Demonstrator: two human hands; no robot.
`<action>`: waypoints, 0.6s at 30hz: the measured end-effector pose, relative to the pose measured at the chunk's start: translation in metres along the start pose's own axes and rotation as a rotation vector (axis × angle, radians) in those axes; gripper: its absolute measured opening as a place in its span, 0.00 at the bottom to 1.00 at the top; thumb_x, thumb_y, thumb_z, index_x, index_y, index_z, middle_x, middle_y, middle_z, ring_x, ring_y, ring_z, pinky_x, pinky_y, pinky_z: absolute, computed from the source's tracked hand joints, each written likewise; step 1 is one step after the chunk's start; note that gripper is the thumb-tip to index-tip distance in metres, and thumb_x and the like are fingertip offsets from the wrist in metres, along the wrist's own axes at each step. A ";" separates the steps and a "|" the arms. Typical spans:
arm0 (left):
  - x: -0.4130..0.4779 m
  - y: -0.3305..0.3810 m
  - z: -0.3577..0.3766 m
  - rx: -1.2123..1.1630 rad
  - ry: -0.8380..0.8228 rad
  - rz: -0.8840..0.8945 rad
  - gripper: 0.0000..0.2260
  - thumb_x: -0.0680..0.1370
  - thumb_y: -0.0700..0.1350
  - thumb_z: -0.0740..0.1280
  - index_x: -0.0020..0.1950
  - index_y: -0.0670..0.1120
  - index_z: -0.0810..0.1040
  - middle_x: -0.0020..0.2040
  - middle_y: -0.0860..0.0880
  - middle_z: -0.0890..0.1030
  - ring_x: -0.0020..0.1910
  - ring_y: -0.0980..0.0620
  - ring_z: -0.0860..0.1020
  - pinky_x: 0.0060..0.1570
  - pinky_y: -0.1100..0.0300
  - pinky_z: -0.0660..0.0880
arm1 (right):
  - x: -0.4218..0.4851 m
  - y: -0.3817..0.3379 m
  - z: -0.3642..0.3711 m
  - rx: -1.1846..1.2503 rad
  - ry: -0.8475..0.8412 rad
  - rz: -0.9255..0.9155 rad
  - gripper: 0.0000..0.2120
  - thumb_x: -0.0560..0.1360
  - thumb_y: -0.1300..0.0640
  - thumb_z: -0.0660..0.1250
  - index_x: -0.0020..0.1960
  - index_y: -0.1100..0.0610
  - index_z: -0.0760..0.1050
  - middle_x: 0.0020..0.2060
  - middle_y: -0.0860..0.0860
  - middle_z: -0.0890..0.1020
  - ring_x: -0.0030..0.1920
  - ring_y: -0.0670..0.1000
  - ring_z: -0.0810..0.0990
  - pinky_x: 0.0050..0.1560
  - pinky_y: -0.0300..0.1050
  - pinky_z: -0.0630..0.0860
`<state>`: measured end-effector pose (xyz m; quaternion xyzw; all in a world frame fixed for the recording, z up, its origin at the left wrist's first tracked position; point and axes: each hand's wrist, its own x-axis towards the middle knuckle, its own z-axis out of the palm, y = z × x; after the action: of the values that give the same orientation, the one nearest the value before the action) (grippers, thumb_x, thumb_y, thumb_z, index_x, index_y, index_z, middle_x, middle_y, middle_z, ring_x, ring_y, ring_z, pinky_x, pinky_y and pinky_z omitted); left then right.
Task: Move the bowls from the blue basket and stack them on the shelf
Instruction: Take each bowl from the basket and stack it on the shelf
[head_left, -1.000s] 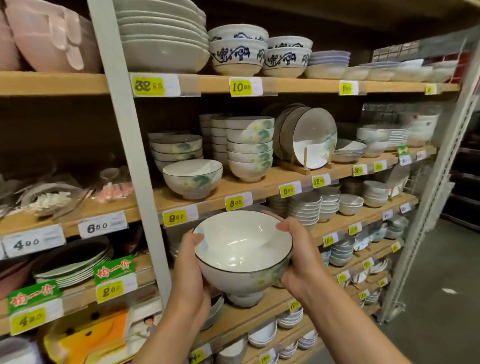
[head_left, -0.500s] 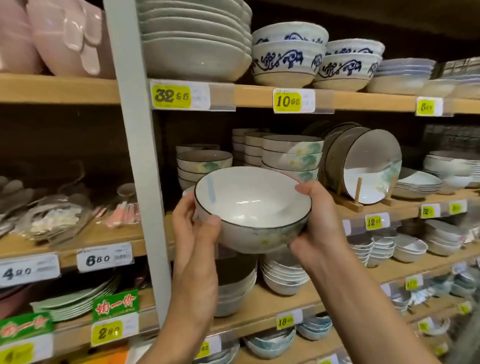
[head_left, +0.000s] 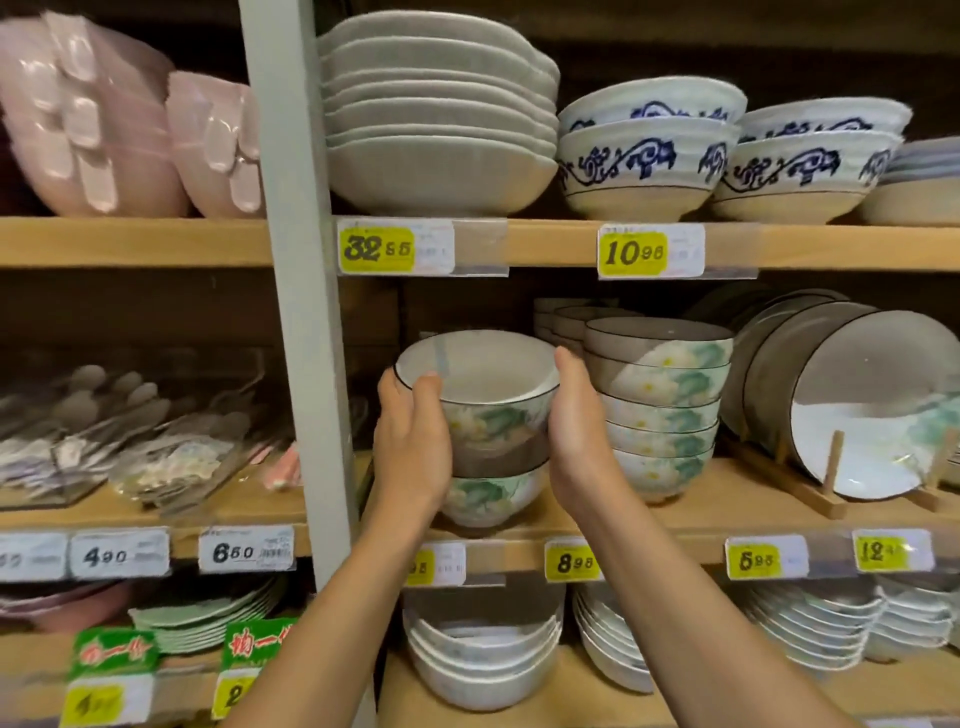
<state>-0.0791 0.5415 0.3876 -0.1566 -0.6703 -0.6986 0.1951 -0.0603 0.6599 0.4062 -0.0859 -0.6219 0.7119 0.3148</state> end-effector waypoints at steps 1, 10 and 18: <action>0.002 -0.005 0.001 0.020 0.016 -0.004 0.12 0.80 0.53 0.54 0.61 0.54 0.69 0.47 0.63 0.75 0.45 0.71 0.72 0.43 0.69 0.65 | 0.003 0.003 0.000 -0.046 -0.006 -0.019 0.33 0.65 0.32 0.53 0.61 0.49 0.75 0.58 0.50 0.81 0.61 0.53 0.77 0.67 0.57 0.71; 0.016 -0.035 0.000 0.125 0.067 -0.039 0.11 0.81 0.51 0.52 0.55 0.51 0.72 0.44 0.61 0.73 0.40 0.80 0.69 0.39 0.72 0.64 | 0.006 0.035 -0.007 -0.358 -0.043 -0.172 0.34 0.77 0.32 0.44 0.73 0.52 0.65 0.68 0.51 0.74 0.68 0.52 0.70 0.69 0.54 0.66; 0.010 -0.048 -0.001 0.142 0.058 -0.035 0.11 0.82 0.50 0.53 0.56 0.50 0.72 0.45 0.60 0.75 0.41 0.78 0.70 0.35 0.77 0.64 | 0.002 0.061 -0.014 -0.328 -0.024 -0.202 0.27 0.82 0.39 0.45 0.73 0.51 0.65 0.67 0.50 0.74 0.68 0.50 0.70 0.70 0.53 0.66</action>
<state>-0.1109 0.5413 0.3503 -0.1102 -0.7147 -0.6571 0.2128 -0.0749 0.6710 0.3465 -0.0647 -0.7386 0.5669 0.3590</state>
